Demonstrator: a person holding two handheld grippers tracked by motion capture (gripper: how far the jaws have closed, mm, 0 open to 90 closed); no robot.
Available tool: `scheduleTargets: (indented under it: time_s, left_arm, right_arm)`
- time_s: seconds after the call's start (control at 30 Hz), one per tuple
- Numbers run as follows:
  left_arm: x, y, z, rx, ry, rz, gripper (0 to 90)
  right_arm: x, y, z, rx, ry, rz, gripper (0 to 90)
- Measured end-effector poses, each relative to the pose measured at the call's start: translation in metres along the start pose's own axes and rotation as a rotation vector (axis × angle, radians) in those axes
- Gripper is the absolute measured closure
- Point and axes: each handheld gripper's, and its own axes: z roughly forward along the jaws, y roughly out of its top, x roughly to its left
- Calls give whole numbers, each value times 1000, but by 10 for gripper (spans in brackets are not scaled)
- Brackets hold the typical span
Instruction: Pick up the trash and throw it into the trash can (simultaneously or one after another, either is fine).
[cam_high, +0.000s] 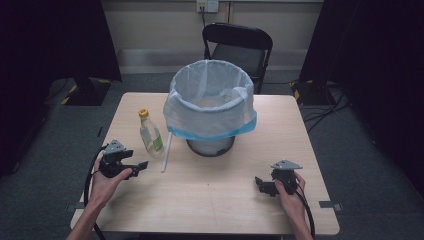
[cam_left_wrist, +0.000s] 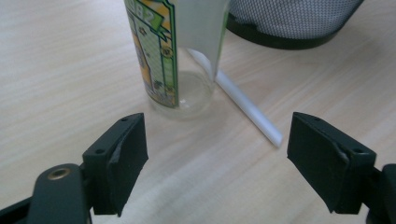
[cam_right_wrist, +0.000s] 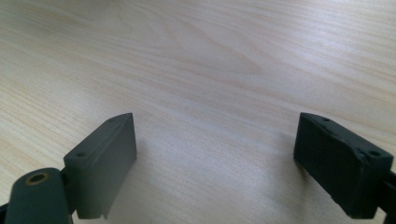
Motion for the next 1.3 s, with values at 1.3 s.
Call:
scheduleTargets:
  time_s: [1.3]
  left_arm:
    - [31,31,80,-1,-52,14,208]
  right_arm:
    - [0,0,0,-2,0,-3,123]
